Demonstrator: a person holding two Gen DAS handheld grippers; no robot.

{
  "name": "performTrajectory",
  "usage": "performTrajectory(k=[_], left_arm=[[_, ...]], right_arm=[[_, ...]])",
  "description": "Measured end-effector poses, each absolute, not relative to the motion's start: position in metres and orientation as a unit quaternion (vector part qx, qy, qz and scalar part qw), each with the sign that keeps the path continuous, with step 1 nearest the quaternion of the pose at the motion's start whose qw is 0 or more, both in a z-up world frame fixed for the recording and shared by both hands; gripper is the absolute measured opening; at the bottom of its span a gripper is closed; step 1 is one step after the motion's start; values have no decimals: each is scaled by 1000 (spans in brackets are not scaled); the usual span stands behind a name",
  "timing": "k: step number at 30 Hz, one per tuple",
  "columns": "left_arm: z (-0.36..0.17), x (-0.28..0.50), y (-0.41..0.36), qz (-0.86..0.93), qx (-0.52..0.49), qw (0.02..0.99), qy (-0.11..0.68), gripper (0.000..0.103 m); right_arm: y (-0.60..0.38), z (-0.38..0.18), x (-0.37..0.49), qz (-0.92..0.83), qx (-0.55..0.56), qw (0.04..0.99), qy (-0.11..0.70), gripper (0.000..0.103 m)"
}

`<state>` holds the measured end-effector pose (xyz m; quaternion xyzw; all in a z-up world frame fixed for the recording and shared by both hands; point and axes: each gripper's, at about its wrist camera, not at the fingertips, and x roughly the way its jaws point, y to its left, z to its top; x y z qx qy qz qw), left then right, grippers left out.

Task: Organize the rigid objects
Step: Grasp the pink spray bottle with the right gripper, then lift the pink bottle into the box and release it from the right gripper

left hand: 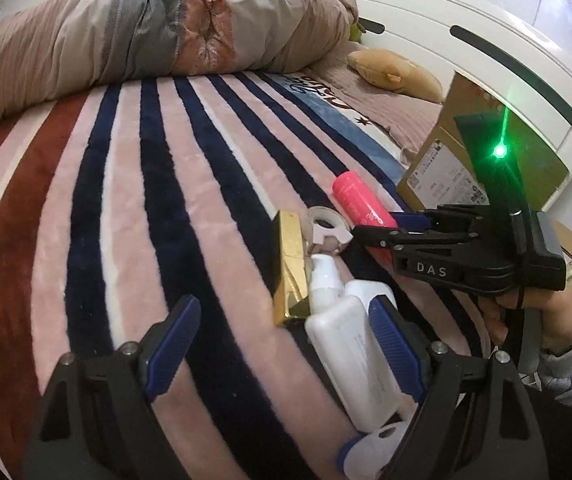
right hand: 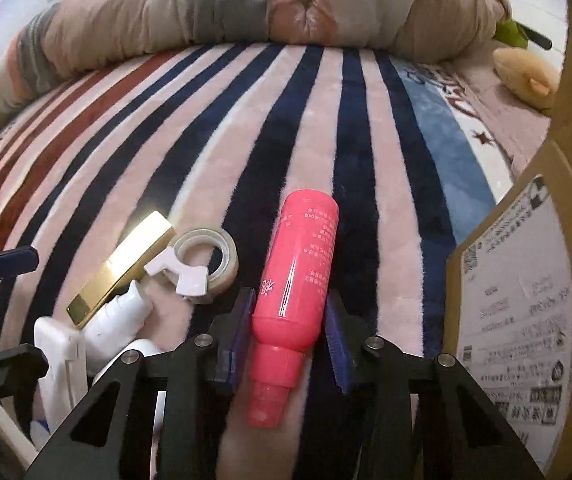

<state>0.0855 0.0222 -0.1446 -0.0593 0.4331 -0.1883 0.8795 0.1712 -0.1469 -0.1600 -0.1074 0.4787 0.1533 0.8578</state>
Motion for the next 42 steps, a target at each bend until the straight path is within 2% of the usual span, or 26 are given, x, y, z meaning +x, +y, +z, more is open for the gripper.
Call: performTrajectory(k=[9,16,25,27,29,31,36,42], left_arm=[[-144,95,22,-193,-65,877,435,84],[-114,96,23,-214,-77,885,406,84],[-111,90,25,-199,-65,888,409,84],[-114,91,26,-200,-69,886,413,84],[-115,92,25,-197,-64,885,416,84],[-115,93,25,-198,-62,885,417,84],[-106,90,25,-219,-73,883,410,84],[-66,80,15,-276,-95,880,374,83]], right_arm=[[-146,-142,156,182,-109,877,430,28],[-140,-112,127,235,-126,875,405,27],[-148,-151,130,204,-164,831,490,28],[-151,-158,137,207,-150,822,508,34],[-150,-158,140,208,-151,826,501,36],[-147,-156,142,212,-155,832,490,27],[-141,-143,130,223,-165,849,450,27],[-132,-82,95,304,-135,867,371,27]])
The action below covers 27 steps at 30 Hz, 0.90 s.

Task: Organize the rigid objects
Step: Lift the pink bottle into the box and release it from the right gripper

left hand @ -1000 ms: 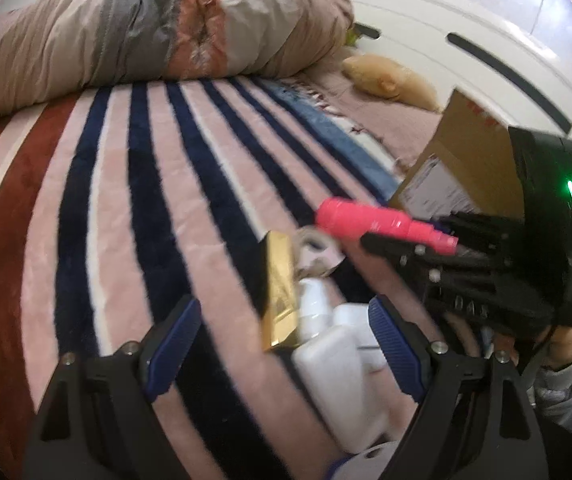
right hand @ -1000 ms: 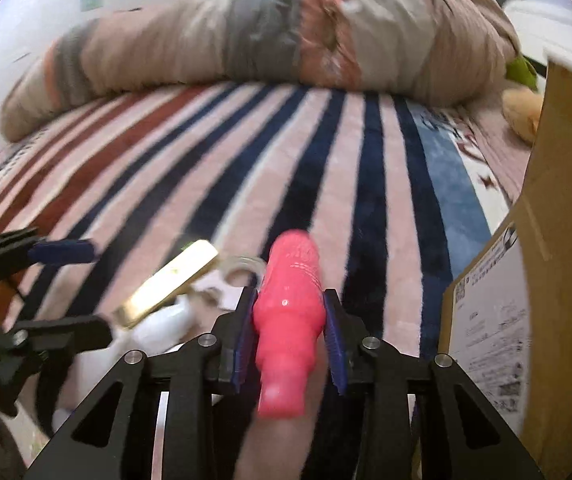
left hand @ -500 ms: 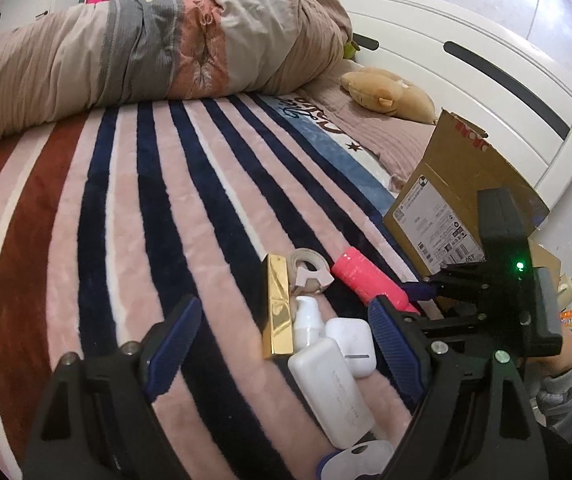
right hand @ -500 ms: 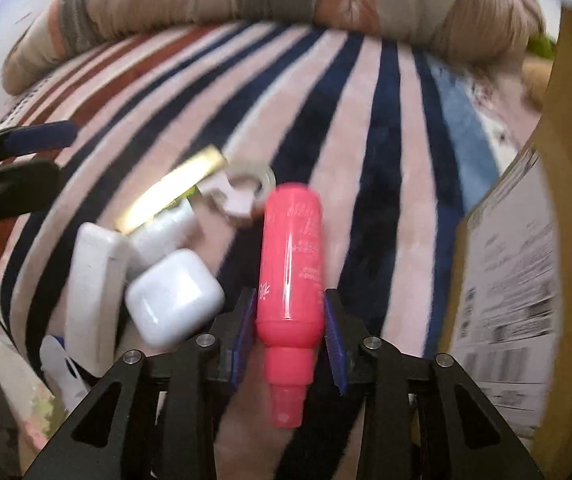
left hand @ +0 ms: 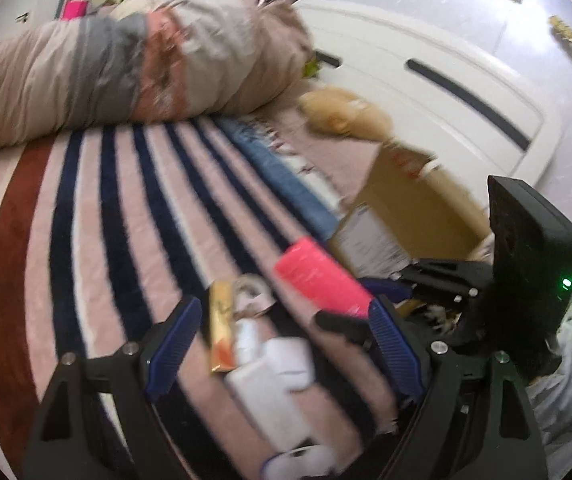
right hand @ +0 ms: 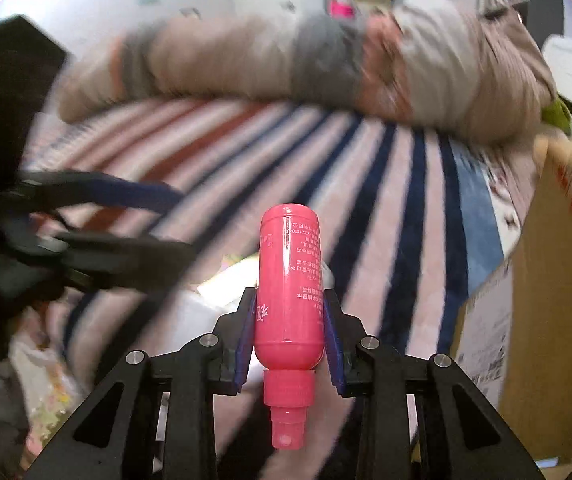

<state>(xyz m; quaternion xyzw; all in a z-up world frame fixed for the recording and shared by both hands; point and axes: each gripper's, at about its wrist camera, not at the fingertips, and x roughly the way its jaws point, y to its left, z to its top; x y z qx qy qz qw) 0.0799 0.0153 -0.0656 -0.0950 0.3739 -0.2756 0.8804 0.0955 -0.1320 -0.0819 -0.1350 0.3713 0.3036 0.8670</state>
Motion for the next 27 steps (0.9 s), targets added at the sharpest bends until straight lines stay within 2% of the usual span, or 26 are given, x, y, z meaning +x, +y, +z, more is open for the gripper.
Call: performTrajectory(k=[3,6,7,8,10,14,18,27], left_arm=[[-34,74,3,-297,-97,884,348,81],[-9,72,-10,-322,-110,881,329,60],[-2,71,-14,-331,-112,879,323,49],[8,71,-23,-337,-108,880,316,47],[23,69,-40,-340,-95,885,303,45],[53,68,-91,-343,-47,897,274,36],[66,82,-152,-356,-5,892,278,33],[38,120,-255,-391,53,857,333,32]], right_arm=[[-132,-50,78,344,-119,872,328,27],[-138,-23,63,368,-116,879,279,27],[-142,-14,58,374,-117,882,260,27],[-148,-7,54,375,-117,886,248,27],[-162,5,51,368,-108,894,232,27],[-202,23,53,357,-79,905,218,27],[-248,30,60,328,-55,918,215,27],[-341,6,80,265,-13,924,274,27]])
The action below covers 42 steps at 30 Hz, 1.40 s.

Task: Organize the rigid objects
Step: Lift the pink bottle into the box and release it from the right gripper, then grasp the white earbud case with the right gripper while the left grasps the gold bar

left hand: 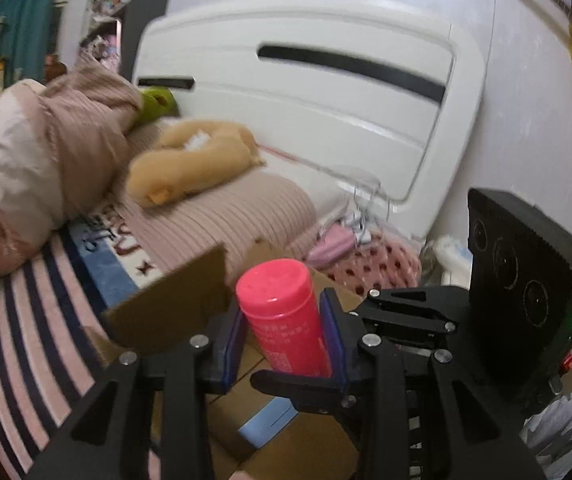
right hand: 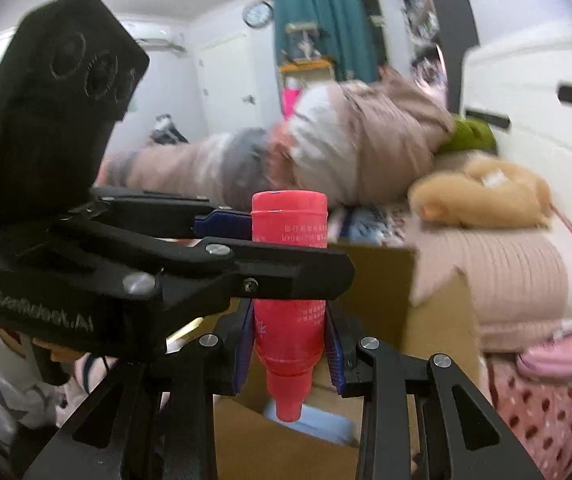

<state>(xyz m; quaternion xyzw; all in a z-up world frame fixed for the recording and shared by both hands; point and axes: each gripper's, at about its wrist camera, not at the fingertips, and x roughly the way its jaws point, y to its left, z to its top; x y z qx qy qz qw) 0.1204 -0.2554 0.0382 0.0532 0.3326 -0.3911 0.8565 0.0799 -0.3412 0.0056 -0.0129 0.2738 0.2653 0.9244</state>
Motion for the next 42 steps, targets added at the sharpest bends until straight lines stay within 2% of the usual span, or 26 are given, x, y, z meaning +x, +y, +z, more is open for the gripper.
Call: performTrajectory(k=[4,12,14,16,19,23,30,36,42], left_arm=[[13,135,-279,-388,68,844,364,32],[-8,146,-287,-374,87,834,395,35],[-5,145,-280,-367,83,840,390,48],[0,145,-270,-360,70,847,385,56],[13,140,-248,-353,53,856,373,59],[36,127,-199,-312,41,884,346,72],[42,100,-92,-206,32,922,326,79],[-11,87,-5,-146,3,924,353,80],[-79,91,38,-132,-26,908,396,80]], right_arm=[[-360,-18,92,249,-6,915,316,27],[-356,-41,106,210,-51,912,348,29],[-354,-40,106,206,-57,912,350,34],[-353,-38,106,198,-59,913,351,39],[-351,-31,101,190,-63,916,347,40],[-338,-14,93,201,-64,918,337,41],[-275,13,72,282,-55,908,304,41],[-195,-3,70,350,-77,876,323,41],[-140,-63,77,383,-123,829,389,41]])
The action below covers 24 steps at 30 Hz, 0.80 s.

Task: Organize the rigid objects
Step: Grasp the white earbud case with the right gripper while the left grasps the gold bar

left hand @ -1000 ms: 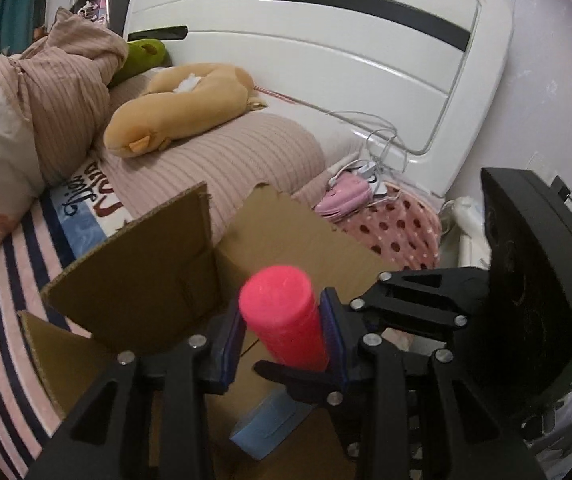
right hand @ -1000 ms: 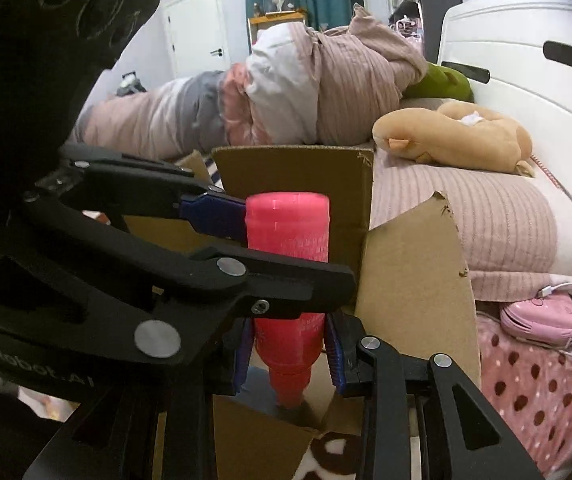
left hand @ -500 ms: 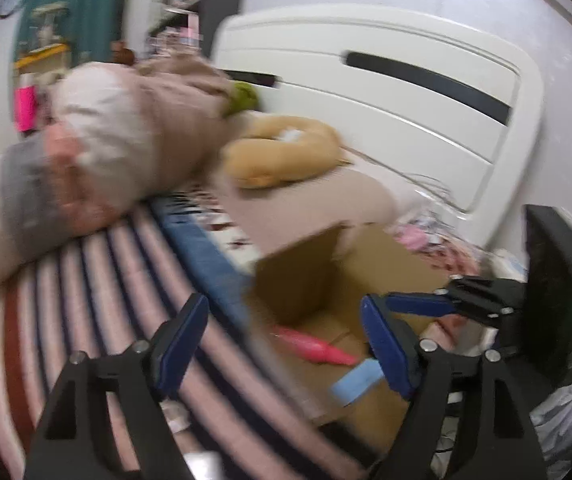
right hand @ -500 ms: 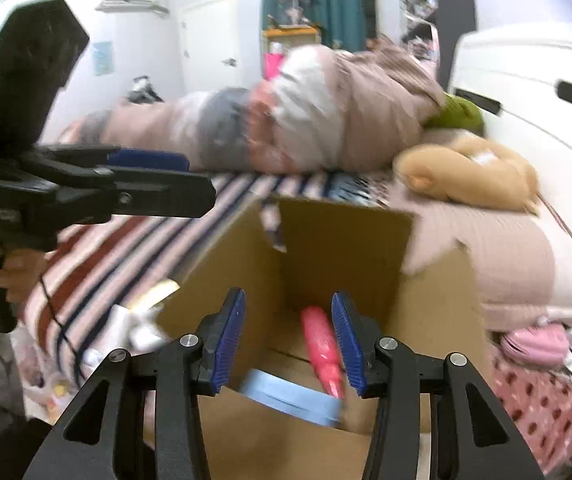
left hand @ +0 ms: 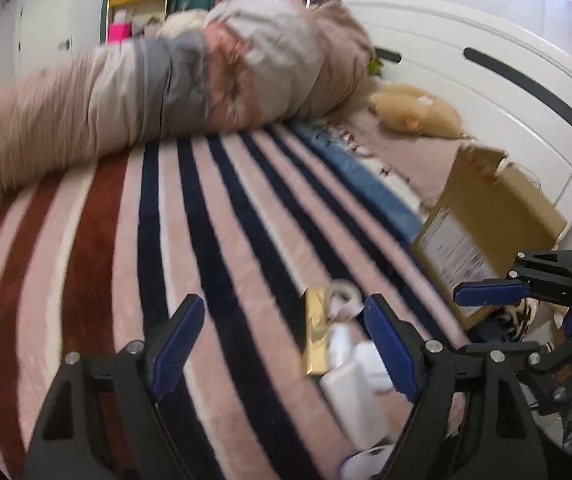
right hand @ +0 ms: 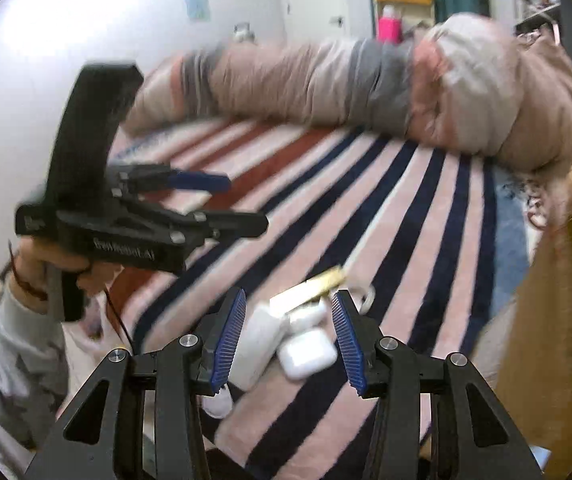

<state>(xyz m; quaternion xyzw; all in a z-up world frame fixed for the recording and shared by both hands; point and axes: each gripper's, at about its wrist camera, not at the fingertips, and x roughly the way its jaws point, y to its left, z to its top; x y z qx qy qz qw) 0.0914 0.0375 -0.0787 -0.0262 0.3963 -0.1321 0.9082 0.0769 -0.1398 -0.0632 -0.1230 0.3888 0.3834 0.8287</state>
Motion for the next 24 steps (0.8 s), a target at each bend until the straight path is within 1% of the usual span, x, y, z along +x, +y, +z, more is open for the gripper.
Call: performTrajectory(k=[4,7,8,9,10,11,12,13,18,20,21,22,23,24], left_arm=[[-114,104,41,-145,-35,895,421,80],[-132,111,36,-159,-32,887,432,80],[-138,114,34,-162,-29,884,437,80],[-142,117,33,-165,-27,882,441,79],[-146,120,31,-169,-27,878,446,77],[-151,123,28,-177,-27,874,452,69],[-156,127,25,-187,-29,868,460,63],[-160,132,21,-195,-31,862,466,56],[-164,142,7,-202,-13,861,466,53],[-165,143,2,-197,2,863,464,43],[-165,143,1,-196,7,864,463,41],[-165,142,1,-195,12,865,462,37],[-164,141,1,-194,16,866,460,30],[-164,141,2,-198,13,866,459,25]], right_arm=[[-133,-108,85,370,-148,806,437,41],[-129,-135,87,353,-174,798,457,43],[-128,-140,90,344,-186,798,458,46],[-125,-146,94,335,-196,798,461,52],[-124,-150,97,338,-193,796,463,55],[-125,-153,99,344,-184,794,467,56],[-125,-154,101,349,-176,791,470,56],[-127,-156,102,354,-169,789,473,56],[-121,-161,101,362,-174,787,469,56],[-121,-160,95,362,-180,788,464,56],[-119,-160,96,361,-182,789,463,56],[-119,-159,94,361,-184,790,461,56],[-119,-159,94,360,-183,791,460,56],[-119,-159,94,360,-180,791,460,56]])
